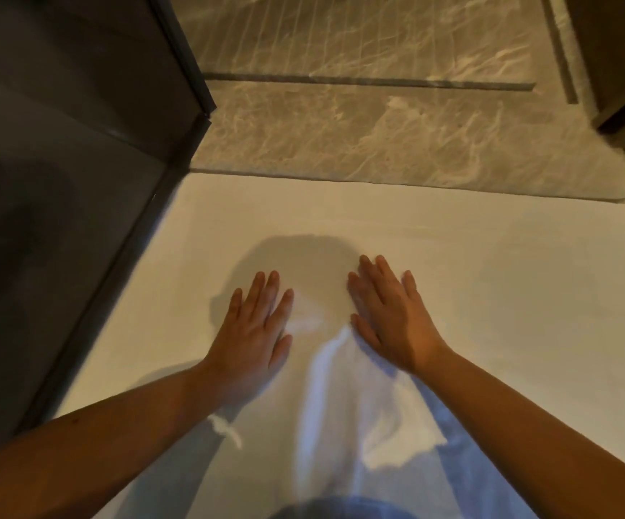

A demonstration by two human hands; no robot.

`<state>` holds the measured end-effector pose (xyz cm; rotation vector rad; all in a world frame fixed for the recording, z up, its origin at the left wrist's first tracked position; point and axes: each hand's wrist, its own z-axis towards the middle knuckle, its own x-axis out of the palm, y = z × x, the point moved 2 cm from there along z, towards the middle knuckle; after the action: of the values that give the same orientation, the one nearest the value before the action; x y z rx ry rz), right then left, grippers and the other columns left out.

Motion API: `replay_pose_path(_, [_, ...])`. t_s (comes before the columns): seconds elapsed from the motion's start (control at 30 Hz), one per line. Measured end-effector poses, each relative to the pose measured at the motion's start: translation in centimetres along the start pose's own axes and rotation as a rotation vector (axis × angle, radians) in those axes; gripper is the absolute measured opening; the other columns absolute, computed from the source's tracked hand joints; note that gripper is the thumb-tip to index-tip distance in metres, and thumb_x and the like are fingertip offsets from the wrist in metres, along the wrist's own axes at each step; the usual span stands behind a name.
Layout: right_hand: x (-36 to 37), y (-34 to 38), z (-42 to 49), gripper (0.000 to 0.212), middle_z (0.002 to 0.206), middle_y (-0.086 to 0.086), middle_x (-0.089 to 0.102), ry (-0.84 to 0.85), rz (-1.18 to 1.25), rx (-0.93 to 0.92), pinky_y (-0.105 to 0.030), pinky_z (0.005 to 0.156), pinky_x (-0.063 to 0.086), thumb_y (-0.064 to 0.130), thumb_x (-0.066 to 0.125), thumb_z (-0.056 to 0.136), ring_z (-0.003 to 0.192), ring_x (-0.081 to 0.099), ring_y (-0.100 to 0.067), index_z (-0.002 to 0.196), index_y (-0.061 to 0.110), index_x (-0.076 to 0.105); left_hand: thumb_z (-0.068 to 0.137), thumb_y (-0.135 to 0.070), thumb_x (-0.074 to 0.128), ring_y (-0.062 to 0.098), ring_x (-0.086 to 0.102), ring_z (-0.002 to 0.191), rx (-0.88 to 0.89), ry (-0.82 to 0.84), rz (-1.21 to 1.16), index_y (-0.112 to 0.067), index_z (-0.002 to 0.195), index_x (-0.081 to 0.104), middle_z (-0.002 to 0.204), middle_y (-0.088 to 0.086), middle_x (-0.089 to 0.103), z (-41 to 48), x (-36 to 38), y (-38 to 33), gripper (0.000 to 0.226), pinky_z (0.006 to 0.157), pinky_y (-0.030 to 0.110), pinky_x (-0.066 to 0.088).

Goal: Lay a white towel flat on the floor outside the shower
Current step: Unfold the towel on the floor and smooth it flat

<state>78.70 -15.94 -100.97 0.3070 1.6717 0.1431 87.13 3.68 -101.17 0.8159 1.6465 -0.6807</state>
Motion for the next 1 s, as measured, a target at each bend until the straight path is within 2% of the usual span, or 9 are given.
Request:
replay_pose_path(0.07, [0.3, 0.8, 0.6, 0.057, 0.137, -0.022, 0.047, 0.011, -0.017, -0.065, -0.064, 0.091, 0.040, 0.027, 0.069, 0.078, 0.125, 0.042, -0.044, 0.127, 0.003, 0.050, 0.082, -0.037, 0.032, 0.045, 0.038, 0.127, -0.068, -0.003, 0.005, -0.002, 0.130, 0.046, 0.140, 0.026, 0.039, -1.4, -0.2, -0.1, 0.061, 0.094, 0.060, 0.038])
replay_pose_path(0.17, [2.2, 1.7, 0.5, 0.061, 0.154, -0.013, 0.015, 0.091, -0.012, -0.149, -0.058, 0.110, 0.015, 0.038, 0.044, 0.092, 0.142, 0.010, -0.036, 0.143, 0.012, 0.023, 0.087, -0.037, 0.036, 0.042, 0.033, 0.131, -0.168, -0.002, -0.040, -0.002, 0.133, 0.041, 0.143, 0.024, 0.033, -3.8, 0.2, -0.9, 0.058, 0.099, 0.059, 0.033])
replay_pose_path(0.23, [3.3, 2.1, -0.4, 0.061, 0.156, -0.007, 0.006, 0.133, -0.029, -0.192, -0.056, 0.111, 0.007, 0.044, 0.035, 0.094, 0.143, -0.001, -0.033, 0.145, 0.018, 0.014, 0.090, -0.033, 0.044, 0.038, 0.021, 0.137, -0.256, 0.004, -0.123, -0.005, 0.139, 0.030, 0.149, 0.019, 0.022, -5.2, 1.0, -1.7, 0.058, 0.106, 0.058, 0.022])
replay_pose_path(0.47, [4.1, 4.3, -4.4, 0.061, 0.148, -0.007, 0.036, 0.134, -0.092, -0.427, -0.065, 0.099, 0.031, 0.051, 0.029, 0.086, 0.135, 0.030, -0.038, 0.138, 0.020, 0.038, 0.094, -0.030, 0.036, 0.029, 0.004, 0.140, -0.497, -0.093, -0.269, -0.011, 0.142, 0.025, 0.153, 0.014, 0.017, -7.4, 3.5, -3.9, 0.053, 0.108, 0.059, 0.014])
replay_pose_path(0.67, [5.0, 5.4, -8.0, 0.056, 0.148, -0.007, 0.036, 0.212, -0.045, -0.733, -0.063, 0.100, 0.029, 0.049, 0.030, 0.089, 0.135, 0.029, -0.036, 0.137, 0.021, 0.039, 0.089, -0.047, 0.027, 0.021, -0.010, 0.138, -0.613, -0.062, -0.280, -0.017, 0.144, 0.014, 0.155, 0.008, 0.008, -11.7, 5.2, -5.4, 0.064, 0.111, 0.053, 0.005])
replay_pose_path(0.73, [4.1, 5.5, -7.0, 0.049, 0.140, -0.012, 0.047, 0.140, 0.037, -0.697, -0.062, 0.098, 0.034, 0.039, 0.037, 0.089, 0.129, 0.040, -0.037, 0.129, 0.014, 0.050, 0.085, -0.054, 0.025, 0.024, -0.008, 0.138, -0.664, -0.051, -0.257, -0.017, 0.144, 0.016, 0.155, 0.009, 0.009, -12.5, 5.3, -6.7, 0.070, 0.110, 0.056, 0.008])
replay_pose_path(0.8, [3.3, 5.0, -4.3, 0.043, 0.136, -0.019, 0.050, -0.012, 0.119, -0.502, -0.062, 0.095, 0.036, 0.026, 0.049, 0.087, 0.125, 0.044, -0.041, 0.125, 0.007, 0.053, 0.082, -0.058, 0.029, 0.030, 0.001, 0.139, -0.643, -0.081, -0.267, -0.015, 0.143, 0.023, 0.153, 0.009, 0.016, -12.3, 5.1, -8.7, 0.074, 0.107, 0.059, 0.013])
replay_pose_path(0.9, [2.4, 3.6, 0.8, 0.049, 0.150, -0.016, 0.028, -0.013, 0.082, -0.213, -0.058, 0.105, 0.023, 0.026, 0.045, 0.093, 0.139, 0.022, -0.036, 0.138, 0.008, 0.034, 0.085, -0.055, 0.032, 0.030, 0.008, 0.140, -0.560, -0.112, -0.257, -0.019, 0.143, 0.020, 0.153, 0.004, 0.014, -11.7, 5.3, -11.1, 0.069, 0.106, 0.058, 0.015])
replay_pose_path(1.0, [3.0, 3.6, 3.3, 0.056, 0.156, -0.008, 0.011, 0.087, -0.077, -0.236, -0.059, 0.108, 0.014, 0.037, 0.036, 0.095, 0.142, 0.004, -0.034, 0.144, 0.015, 0.019, 0.090, -0.047, 0.027, 0.031, 0.015, 0.139, -0.587, -0.100, -0.238, -0.019, 0.143, 0.022, 0.152, 0.008, 0.022, -11.8, 5.5, -11.5, 0.060, 0.103, 0.060, 0.025])
